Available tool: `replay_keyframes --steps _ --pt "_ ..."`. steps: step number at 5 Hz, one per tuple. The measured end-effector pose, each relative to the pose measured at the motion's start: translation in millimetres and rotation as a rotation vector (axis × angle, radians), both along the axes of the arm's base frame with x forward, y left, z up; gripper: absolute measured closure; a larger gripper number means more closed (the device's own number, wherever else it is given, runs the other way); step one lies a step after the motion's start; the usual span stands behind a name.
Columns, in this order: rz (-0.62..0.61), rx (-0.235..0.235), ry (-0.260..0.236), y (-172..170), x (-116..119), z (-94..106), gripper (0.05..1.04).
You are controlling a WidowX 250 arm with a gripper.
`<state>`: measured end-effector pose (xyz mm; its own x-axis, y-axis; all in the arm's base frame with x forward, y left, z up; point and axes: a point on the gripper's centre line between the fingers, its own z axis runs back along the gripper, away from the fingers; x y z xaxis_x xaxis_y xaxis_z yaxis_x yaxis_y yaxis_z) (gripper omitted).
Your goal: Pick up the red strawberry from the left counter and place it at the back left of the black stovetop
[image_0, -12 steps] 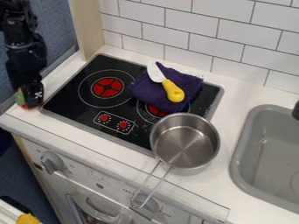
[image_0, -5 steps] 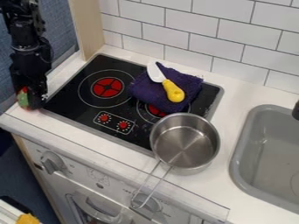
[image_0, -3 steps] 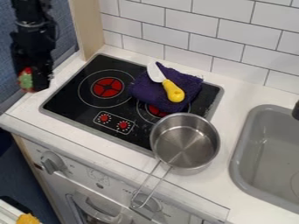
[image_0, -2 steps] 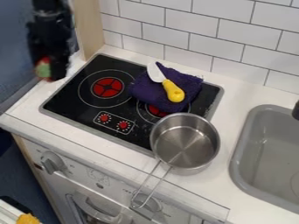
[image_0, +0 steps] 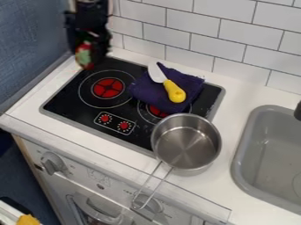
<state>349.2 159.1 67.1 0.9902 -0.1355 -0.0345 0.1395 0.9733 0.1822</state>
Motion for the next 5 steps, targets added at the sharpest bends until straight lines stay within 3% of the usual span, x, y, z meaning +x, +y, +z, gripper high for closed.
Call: replay_keyframes --steps 1,3,4,5 --pt "0.018 -0.010 -0.022 -3.4 17.0 -10.5 0.309" --pt "0.104 -0.021 -0.060 -3.1 27.1 -29.6 0.308" --pt "0.130 -0.028 -0.112 -4.0 34.1 -30.3 0.308" --pt "0.147 -0.046 -0.128 -6.2 34.9 -32.9 0.253"
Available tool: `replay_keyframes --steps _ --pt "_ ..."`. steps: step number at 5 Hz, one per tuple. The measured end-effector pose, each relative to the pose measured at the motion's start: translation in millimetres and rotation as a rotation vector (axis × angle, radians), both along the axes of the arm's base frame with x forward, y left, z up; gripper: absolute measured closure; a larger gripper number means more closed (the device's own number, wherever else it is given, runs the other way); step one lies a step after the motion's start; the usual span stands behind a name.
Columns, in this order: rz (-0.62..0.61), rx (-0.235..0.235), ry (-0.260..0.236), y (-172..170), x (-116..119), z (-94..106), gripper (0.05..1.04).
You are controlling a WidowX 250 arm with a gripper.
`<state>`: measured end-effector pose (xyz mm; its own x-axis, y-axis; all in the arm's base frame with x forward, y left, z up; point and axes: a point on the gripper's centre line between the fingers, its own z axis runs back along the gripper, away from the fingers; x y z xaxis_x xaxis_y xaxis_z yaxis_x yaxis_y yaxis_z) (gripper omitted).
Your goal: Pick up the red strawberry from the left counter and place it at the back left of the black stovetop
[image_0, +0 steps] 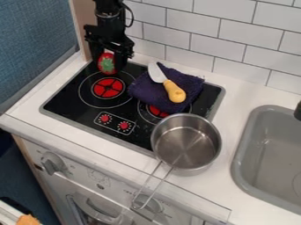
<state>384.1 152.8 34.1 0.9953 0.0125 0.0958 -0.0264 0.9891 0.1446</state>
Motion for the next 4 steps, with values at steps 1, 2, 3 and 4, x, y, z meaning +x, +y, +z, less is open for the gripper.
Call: replay_keyframes --steps 1,2,3,4 --pt "0.011 -0.014 0.019 -0.3 -1.6 3.0 0.070" --pt "0.027 -0.019 0.041 2.7 -0.7 3.1 0.074" --pt "0.040 -0.017 0.061 4.1 -1.5 2.9 0.081" --pt "0.072 -0.029 0.074 2.4 -4.2 3.6 0.082"
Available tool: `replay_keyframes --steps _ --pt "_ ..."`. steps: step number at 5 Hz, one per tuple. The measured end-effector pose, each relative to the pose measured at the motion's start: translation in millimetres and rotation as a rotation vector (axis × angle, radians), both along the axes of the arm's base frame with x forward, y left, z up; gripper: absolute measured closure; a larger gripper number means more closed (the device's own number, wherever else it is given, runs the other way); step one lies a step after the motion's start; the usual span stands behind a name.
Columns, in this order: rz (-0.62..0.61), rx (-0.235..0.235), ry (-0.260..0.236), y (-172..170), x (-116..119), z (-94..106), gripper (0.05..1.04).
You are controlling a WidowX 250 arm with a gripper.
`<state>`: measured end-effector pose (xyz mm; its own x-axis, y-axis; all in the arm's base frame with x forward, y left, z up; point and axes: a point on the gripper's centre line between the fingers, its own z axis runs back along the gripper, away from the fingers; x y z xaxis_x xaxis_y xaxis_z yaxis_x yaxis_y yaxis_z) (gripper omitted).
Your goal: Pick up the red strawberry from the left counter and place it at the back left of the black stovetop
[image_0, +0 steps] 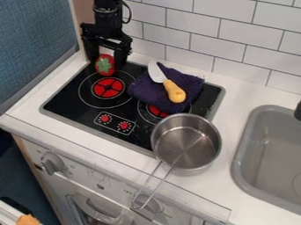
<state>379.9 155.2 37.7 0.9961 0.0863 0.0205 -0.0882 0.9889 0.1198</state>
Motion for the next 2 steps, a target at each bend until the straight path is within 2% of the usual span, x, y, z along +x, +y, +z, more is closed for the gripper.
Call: replay_keyframes --steps 1,2 --pt "0.063 -0.034 -0.043 0.0 -0.3 16.2 0.082" --pt "0.115 -0.067 -0.006 7.0 -8.4 28.8 0.082"
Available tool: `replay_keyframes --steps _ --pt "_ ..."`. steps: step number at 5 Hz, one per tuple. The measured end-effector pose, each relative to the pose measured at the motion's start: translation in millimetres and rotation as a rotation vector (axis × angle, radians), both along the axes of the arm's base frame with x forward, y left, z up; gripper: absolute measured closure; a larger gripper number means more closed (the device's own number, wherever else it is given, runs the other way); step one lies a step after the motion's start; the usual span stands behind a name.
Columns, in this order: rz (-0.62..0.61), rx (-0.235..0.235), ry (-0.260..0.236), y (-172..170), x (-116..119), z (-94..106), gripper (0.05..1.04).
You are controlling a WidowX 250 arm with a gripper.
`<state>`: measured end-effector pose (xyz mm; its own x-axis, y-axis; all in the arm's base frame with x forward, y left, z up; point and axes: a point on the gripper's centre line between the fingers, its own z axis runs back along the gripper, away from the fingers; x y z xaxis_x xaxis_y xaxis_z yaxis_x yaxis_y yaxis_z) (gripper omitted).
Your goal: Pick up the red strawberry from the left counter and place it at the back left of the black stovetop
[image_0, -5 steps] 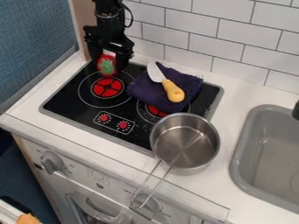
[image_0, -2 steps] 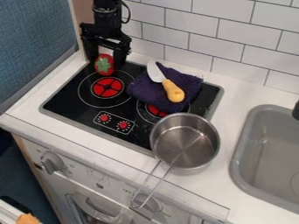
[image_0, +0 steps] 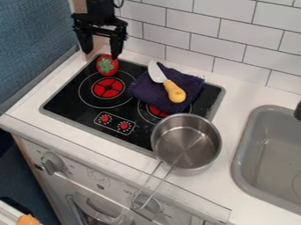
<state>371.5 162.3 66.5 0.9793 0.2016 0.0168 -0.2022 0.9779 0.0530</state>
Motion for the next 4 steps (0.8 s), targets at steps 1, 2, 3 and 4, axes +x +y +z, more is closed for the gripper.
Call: replay_keyframes --steps 1,2,3,4 --pt "-0.067 0.038 0.036 -4.3 -11.2 20.9 0.082" --pt "-0.151 0.054 0.077 -24.1 -34.9 32.0 0.082" --pt "-0.184 0.095 0.103 -42.1 -72.9 55.1 0.082" --pt "-0.226 0.100 0.096 -66.8 -112.1 81.9 0.082"
